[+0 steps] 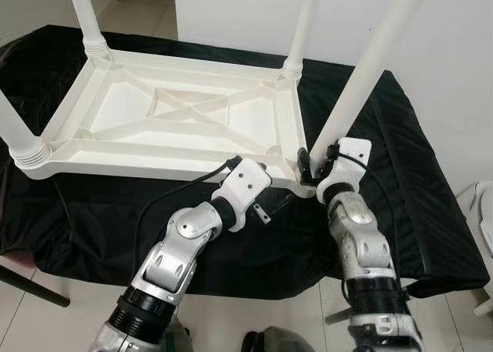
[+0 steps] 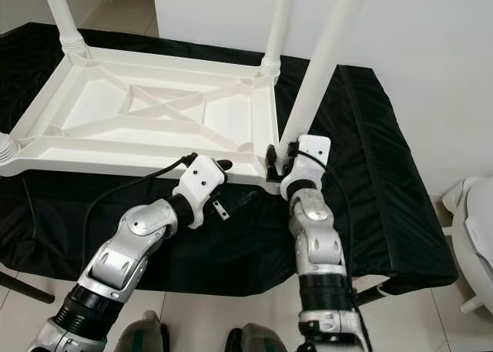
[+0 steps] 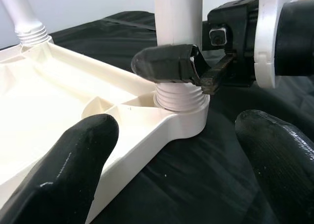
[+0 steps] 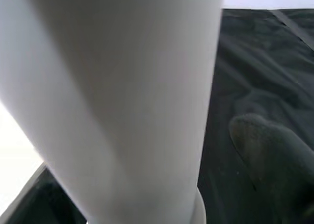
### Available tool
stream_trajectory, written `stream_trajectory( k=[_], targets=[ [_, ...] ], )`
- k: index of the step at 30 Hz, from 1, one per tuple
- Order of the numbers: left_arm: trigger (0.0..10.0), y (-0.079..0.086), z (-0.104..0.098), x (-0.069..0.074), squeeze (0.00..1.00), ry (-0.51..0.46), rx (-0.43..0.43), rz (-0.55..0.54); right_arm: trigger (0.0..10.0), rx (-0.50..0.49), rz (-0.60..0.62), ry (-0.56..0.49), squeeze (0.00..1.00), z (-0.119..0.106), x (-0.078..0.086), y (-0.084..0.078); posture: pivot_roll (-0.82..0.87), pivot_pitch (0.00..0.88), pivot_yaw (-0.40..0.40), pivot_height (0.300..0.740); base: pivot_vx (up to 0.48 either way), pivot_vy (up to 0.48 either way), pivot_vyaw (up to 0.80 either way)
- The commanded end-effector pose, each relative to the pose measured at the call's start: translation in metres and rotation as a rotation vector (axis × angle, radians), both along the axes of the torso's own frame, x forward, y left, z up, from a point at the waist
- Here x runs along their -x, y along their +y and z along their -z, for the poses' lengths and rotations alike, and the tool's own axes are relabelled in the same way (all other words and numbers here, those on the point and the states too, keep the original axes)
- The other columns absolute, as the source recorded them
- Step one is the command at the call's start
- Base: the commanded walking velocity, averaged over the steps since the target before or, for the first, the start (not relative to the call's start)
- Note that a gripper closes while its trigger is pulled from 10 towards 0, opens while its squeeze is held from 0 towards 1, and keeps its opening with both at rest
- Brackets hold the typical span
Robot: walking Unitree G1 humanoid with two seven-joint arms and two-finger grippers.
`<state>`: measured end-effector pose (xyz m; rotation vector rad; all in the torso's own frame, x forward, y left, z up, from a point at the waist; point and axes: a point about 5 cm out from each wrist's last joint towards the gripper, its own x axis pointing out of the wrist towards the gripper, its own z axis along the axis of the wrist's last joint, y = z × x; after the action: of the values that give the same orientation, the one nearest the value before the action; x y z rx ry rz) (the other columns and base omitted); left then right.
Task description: Building children table
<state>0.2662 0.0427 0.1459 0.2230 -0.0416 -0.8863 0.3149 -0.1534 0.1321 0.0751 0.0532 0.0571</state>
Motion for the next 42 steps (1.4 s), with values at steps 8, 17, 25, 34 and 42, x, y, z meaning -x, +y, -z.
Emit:
stream_trajectory(
  k=[8, 17, 25, 34, 42],
  targets=[
    [10.0, 0.001, -0.001, -0.004, 0.00, -0.002, -0.005, -0.024, 10.0, 0.100, -0.295, -0.026, 0.00, 0.001, -0.014, -0.010, -0.01, 0.003, -0.080, 0.740, 0.000, 0.000, 0.00],
    [10.0, 0.001, -0.002, -0.005, 0.00, -0.007, -0.007, -0.024, 10.0, 0.217, -0.608, -0.050, 0.00, -0.001, -0.017, -0.002, 0.00, 0.002, -0.078, 0.740, 0.000, 0.000, 0.00],
    [10.0, 0.002, -0.003, -0.004, 0.00, -0.008, -0.007, -0.028, 4.6, 0.229, -0.746, -0.043, 0.00, 0.003, -0.022, -0.001, 0.01, 0.006, -0.078, 0.740, 0.000, 0.000, 0.00],
    [10.0, 0.004, -0.003, -0.003, 0.00, -0.004, -0.011, -0.028, 0.0, 0.201, -0.723, -0.020, 0.00, 0.010, -0.025, -0.008, 0.01, 0.013, -0.073, 0.740, 0.000, 0.000, 0.00],
    [10.0, 0.003, -0.001, 0.000, 0.00, 0.003, -0.009, -0.023, 9.3, 0.183, -0.671, -0.019, 0.00, 0.016, -0.021, -0.012, 0.01, 0.018, -0.075, 0.740, 0.000, 0.000, 0.00]
  ],
)
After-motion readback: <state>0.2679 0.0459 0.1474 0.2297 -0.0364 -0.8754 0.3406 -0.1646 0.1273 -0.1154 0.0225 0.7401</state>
